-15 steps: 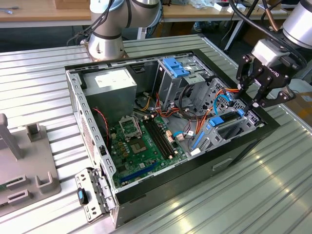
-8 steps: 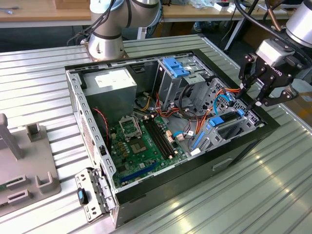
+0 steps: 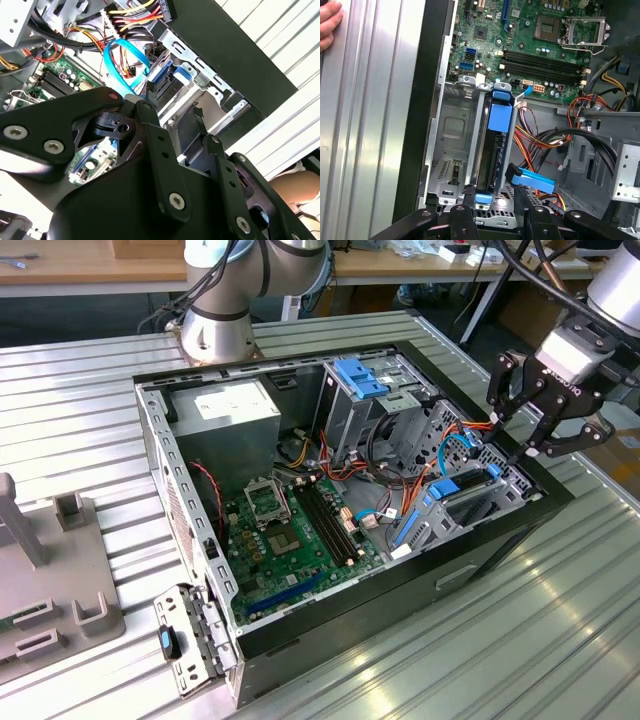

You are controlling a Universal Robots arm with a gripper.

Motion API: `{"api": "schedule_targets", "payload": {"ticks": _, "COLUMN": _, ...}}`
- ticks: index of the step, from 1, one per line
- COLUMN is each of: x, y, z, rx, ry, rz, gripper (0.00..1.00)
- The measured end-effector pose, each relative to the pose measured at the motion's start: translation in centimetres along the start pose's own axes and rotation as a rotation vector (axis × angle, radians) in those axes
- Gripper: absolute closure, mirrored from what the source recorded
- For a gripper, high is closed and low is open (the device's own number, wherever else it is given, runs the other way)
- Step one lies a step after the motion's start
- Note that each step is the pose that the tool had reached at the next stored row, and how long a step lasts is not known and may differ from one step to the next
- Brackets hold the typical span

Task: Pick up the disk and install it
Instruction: 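Insert the first disk wire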

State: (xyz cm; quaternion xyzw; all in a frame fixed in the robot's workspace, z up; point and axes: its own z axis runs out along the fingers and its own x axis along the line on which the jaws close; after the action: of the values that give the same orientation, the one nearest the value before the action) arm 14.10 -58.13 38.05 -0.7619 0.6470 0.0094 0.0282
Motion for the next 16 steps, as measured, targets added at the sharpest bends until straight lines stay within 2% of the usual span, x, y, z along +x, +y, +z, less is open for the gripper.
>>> {"api": "schedule_targets", "payload": {"ticks": 16, "x": -0.02, "y": -0.09, "z": 0.0, "rx": -0.0006, "ry": -0.0003, "rz": -0.01, "gripper": 0.56}}
